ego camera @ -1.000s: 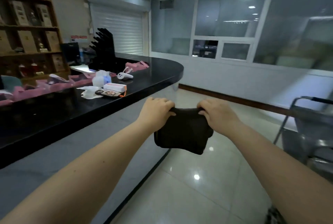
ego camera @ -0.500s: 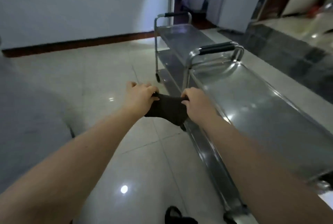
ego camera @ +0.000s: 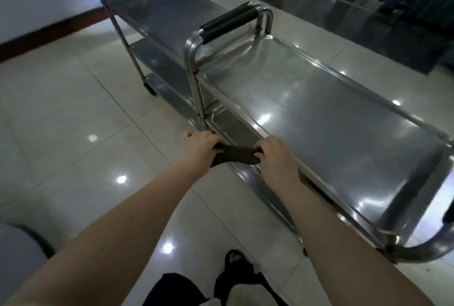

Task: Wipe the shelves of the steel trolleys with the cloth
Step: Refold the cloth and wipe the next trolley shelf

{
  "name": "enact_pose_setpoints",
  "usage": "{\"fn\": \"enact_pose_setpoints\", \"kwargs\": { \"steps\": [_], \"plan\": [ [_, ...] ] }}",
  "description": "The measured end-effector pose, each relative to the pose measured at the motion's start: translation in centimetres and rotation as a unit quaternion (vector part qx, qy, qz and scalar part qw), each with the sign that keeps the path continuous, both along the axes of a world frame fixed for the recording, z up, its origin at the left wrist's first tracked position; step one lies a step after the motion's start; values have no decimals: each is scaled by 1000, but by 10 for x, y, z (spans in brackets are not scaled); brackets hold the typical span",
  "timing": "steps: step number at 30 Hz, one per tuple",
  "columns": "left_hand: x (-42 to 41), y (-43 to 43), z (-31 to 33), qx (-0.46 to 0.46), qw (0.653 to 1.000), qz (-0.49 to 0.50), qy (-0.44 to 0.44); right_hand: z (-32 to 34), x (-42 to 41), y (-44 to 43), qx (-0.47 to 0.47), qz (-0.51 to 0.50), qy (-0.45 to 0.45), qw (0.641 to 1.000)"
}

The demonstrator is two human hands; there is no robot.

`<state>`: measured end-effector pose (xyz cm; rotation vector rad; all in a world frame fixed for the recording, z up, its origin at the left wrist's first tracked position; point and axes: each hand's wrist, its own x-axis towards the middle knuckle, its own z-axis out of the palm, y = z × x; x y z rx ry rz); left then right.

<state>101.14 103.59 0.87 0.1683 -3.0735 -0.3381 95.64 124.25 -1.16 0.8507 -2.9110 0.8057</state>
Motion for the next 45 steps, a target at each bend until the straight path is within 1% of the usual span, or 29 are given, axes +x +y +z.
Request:
{"fn": "enact_pose_setpoints", "kwargs": {
  "steps": [3, 6, 8, 10, 14, 17, 19, 23, 26, 28, 30, 31, 33, 35, 36, 37, 39, 41, 42, 43, 44, 45],
  "plan": [
    [-25, -19, -18, 3, 999, -28, -21, -20, 0, -14, -21, -48, -30, 998],
    [-52, -41, -39, -6, 995, -85, -49, -40, -1, -35, -28, -101, -60, 993],
    [-66, -56, -53, 7, 991, -118, -57, -52, -1, -51, -28, -142, -73, 987],
    [-80, -70, -64, 32, 986, -154, -59, -61, 1, -70, -32, -205, -83, 975],
    [-96, -91, -77, 59, 975, -199, -73, -68, 10, -96, -49, -274, -83, 957],
    [-101, -103, -94, 66, 962, -249, -87, -81, 25, -113, -35, -323, -125, 938],
    [-100, -104, -109, 67, 956, -272, -86, -94, 35, -117, -47, -351, -147, 924],
    [-101, -93, -160, 26, 934, -352, -45, -139, 38, -108, -35, -385, -180, 904],
    [-115, -74, -212, -11, 927, -365, -85, -191, 30, -87, -49, -414, -223, 881],
    [-131, -54, -250, -20, 925, -365, -101, -228, 17, -69, -51, -413, -238, 878],
    [-152, -28, -277, -11, 929, -361, -84, -256, -5, -45, -31, -416, -212, 884],
    [-165, -13, -285, 3, 933, -356, -56, -266, -19, -31, -19, -427, -179, 886],
    [-189, 17, -296, 45, 939, -339, 43, -279, -47, -3, -24, -454, -77, 887],
    [-208, 41, -307, 84, 933, -323, 137, -289, -67, 20, -73, -462, 32, 883],
    [-216, 50, -316, 100, 927, -324, 161, -297, -72, 30, -92, -455, 73, 883],
    [-221, 58, -327, 108, 923, -330, 166, -308, -75, 37, -98, -445, 91, 885],
    [-227, 67, -358, 93, 922, -351, 134, -338, -75, 46, -74, -429, 75, 897],
    [-228, 72, -397, 55, 917, -391, 64, -375, -70, 54, 27, -405, 15, 914],
    [-230, 71, -414, 56, 911, -408, 32, -391, -66, 58, 85, -391, -13, 917],
    [-232, 69, -426, 82, 906, -416, 15, -403, -63, 62, 118, -379, -21, 918],
    [-237, 66, -432, 123, 904, -409, 20, -411, -64, 65, 111, -374, -5, 921],
    [-247, 63, -437, 161, 905, -391, 44, -416, -70, 65, 80, -375, 20, 923]
  ]
}}
